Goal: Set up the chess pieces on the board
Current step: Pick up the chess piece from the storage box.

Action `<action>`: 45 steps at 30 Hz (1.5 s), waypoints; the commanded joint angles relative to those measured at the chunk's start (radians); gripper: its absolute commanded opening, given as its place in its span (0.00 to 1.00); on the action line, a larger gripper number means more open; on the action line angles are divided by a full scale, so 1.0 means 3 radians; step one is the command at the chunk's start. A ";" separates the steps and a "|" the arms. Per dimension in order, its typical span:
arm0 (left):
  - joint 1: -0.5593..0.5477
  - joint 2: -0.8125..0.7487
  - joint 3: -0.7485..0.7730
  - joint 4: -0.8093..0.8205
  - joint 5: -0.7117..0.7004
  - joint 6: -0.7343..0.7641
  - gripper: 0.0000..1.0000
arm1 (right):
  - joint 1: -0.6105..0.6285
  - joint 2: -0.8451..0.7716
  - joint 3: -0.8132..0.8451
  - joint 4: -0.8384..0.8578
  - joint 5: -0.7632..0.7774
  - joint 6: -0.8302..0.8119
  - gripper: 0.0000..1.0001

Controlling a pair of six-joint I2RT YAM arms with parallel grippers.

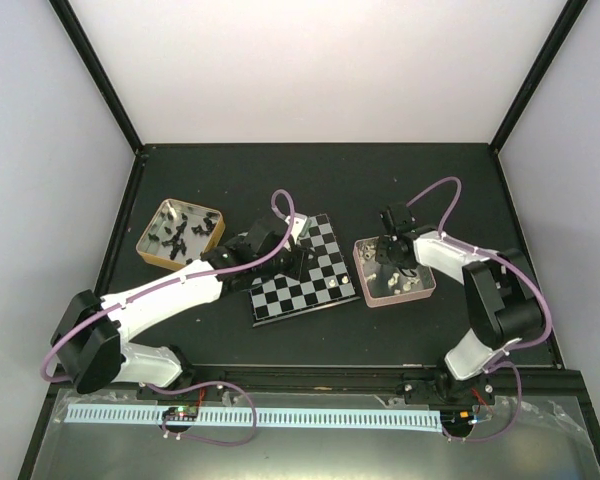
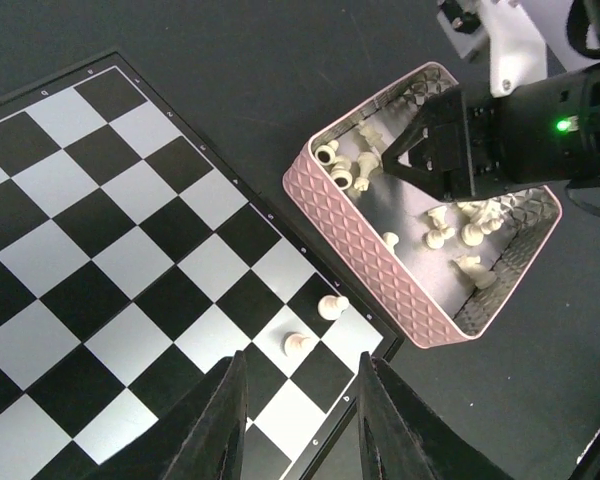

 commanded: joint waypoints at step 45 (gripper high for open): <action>0.0120 -0.0095 -0.0098 0.0142 0.0234 -0.0027 0.40 | -0.0128 0.0238 0.0363 -0.0292 -0.0426 -0.0664 0.44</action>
